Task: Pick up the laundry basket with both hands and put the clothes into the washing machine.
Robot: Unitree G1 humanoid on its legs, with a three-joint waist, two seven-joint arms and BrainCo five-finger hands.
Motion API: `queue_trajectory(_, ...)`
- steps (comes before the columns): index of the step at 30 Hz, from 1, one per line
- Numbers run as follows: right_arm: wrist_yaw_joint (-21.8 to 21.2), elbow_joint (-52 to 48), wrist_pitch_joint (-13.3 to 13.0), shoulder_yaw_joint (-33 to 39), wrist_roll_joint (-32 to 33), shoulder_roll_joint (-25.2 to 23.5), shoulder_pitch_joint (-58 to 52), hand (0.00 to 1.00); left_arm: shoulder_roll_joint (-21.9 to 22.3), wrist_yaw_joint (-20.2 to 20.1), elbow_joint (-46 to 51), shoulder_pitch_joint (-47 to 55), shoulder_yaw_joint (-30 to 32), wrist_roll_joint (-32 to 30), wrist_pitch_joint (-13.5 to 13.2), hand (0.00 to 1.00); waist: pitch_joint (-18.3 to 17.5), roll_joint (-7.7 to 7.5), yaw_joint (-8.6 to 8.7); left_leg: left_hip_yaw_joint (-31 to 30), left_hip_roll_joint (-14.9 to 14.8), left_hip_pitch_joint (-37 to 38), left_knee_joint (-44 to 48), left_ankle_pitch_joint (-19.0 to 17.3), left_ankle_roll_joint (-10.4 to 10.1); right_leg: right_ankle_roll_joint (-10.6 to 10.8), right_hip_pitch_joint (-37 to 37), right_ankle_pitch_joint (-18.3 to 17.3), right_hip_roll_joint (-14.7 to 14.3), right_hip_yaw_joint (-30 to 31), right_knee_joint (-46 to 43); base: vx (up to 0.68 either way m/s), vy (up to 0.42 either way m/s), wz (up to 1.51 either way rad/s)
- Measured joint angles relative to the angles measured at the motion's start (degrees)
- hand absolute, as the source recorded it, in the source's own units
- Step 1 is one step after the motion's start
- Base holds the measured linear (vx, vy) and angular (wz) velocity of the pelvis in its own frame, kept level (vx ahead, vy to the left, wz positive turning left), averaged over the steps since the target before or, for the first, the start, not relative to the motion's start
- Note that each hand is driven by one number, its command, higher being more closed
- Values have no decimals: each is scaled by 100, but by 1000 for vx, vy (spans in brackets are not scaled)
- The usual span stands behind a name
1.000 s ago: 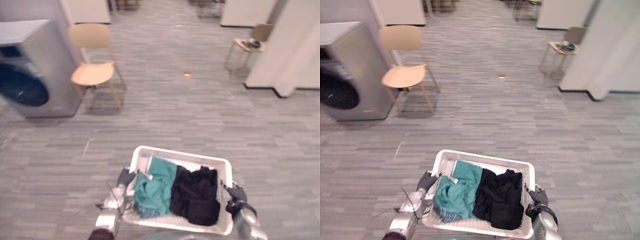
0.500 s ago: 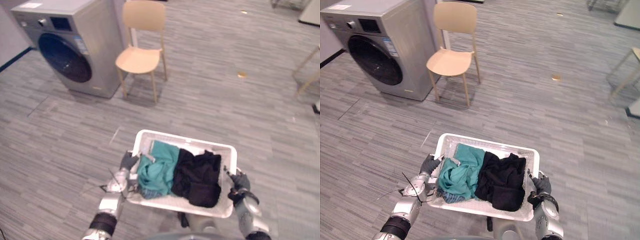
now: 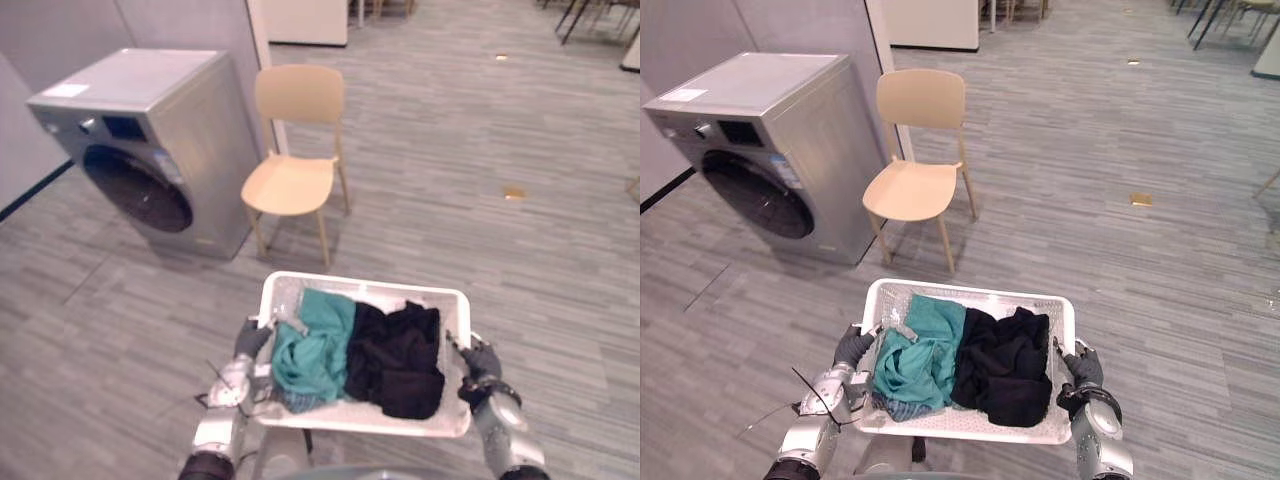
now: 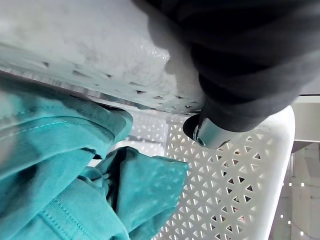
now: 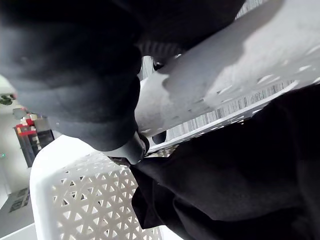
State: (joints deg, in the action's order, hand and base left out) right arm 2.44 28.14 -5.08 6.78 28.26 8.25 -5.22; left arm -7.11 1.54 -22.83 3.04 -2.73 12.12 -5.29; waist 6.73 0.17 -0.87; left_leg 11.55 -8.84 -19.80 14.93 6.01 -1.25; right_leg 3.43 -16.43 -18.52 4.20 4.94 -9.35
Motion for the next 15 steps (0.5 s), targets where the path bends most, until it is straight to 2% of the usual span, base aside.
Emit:
queue_trajectory(1,-5,48,0,77,-3,-48,-20,100,-37,-1,-3,-7,-67,-1,18,100,-26,-128,15,0,225,85,158,20,30,17,249,3,203,13,-780,561,305,-5)
queue_trajectory(2,-8,117,1,137,-14,-73,-18,100,-70,-1,-12,-8,-128,-1,22,100,-20,-206,0,18,348,194,188,-63,12,105,425,56,274,21,-1335,579,308,11)
queue_trajectory(3,-13,261,1,190,-20,-124,-23,100,-145,-2,-13,-12,-219,-10,53,100,-18,-360,29,105,600,508,149,-301,127,457,892,488,511,10,-2603,578,311,32)
queue_trajectory(4,-9,341,0,193,-20,-172,-37,100,-186,2,-23,-10,-241,-36,104,100,-9,-396,105,106,768,847,86,-495,202,615,1296,1501,643,-32,-3723,570,300,39)
queue_trajectory(5,-12,374,0,181,-23,-190,-27,100,-171,15,-23,-9,-243,-37,115,100,-3,-385,143,110,809,1024,59,-590,227,631,1494,1761,701,-52,-4218,616,322,19)
queue_trajectory(6,-15,432,1,143,-36,-279,47,100,-269,67,-12,-16,-208,-37,115,100,34,-316,128,144,862,1489,-31,-791,296,160,2031,1503,800,-245,-5128,480,245,-4)
queue_trajectory(7,-15,432,0,138,-72,-335,67,100,-302,102,-11,-22,-178,-37,113,100,47,-276,136,145,884,1695,-132,-828,312,-59,2225,1315,800,-375,-5323,551,260,-7)
queue_trajectory(8,-14,418,-4,138,-88,-396,76,100,-334,124,5,-45,-151,-45,113,100,54,-214,155,145,893,1968,-304,-904,365,-172,2530,1067,704,-504,-5377,420,141,0)
queue_trajectory(10,-2,183,-4,144,-88,-474,14,100,-407,127,61,-153,-156,-51,114,100,89,-142,179,134,899,2436,-517,-1095,373,-17,3139,626,260,-568,-4838,381,70,10)
queue_trajectory(11,10,14,-5,157,-88,-489,-39,100,-406,127,100,-205,-159,-50,114,100,117,-141,203,126,911,2609,-538,-1185,357,-19,3305,570,154,-725,-4323,371,4,16)
queue_trajectory(12,18,-182,-8,174,-85,-482,-83,100,-403,127,246,-213,-161,-49,114,100,123,-135,248,120,927,2819,-592,-1302,323,-60,3399,601,94,-1061,-3348,438,-8,13)
queue_trajectory(13,26,-336,-14,190,-73,-478,-116,100,-395,127,325,-255,-161,-49,114,100,113,-112,270,100,923,2888,-603,-1399,299,-139,3437,732,-15,-1131,-2433,364,-15,15)
queue_trajectory(15,76,-631,-95,188,-60,-471,-194,100,-384,127,427,-378,-160,-50,105,100,4,-165,347,-36,977,2917,-551,-1657,202,-141,3399,1243,-131,-724,-937,363,-58,35)
